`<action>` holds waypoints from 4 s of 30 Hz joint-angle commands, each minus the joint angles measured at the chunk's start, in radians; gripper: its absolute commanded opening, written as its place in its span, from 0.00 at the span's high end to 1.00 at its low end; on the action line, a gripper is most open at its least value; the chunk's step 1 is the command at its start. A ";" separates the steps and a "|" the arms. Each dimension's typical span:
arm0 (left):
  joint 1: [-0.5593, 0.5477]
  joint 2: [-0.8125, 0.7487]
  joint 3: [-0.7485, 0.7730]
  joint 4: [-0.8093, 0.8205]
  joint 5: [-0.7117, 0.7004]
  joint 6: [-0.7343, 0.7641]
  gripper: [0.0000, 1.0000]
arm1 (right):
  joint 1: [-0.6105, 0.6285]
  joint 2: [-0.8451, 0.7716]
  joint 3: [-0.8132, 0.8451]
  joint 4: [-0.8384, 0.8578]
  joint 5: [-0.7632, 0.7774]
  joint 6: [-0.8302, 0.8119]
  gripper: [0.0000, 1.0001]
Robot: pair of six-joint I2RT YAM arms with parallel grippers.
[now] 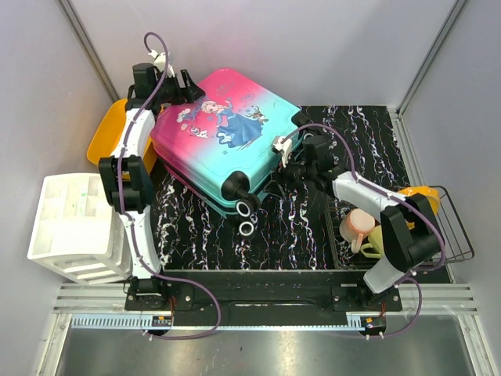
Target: Open, take out, and arrange the luggage
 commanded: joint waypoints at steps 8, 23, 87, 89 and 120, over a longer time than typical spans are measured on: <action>0.024 -0.393 -0.181 -0.098 0.074 -0.149 0.12 | -0.010 -0.257 -0.066 0.011 0.040 0.013 0.32; 0.120 -1.003 -0.899 -0.341 -0.124 -0.203 0.06 | -0.082 -0.372 -0.160 -0.080 0.067 0.003 0.30; 0.135 -0.913 -0.981 0.097 0.003 -0.361 0.10 | 0.138 0.090 -0.270 0.693 0.453 0.277 0.81; 0.133 -0.913 -0.934 0.021 0.071 -0.213 0.09 | 0.136 0.076 -0.281 0.687 0.475 0.271 0.89; -0.632 -0.666 -0.691 -0.610 -0.214 0.860 0.39 | -0.092 -0.016 -0.234 0.517 0.539 0.242 1.00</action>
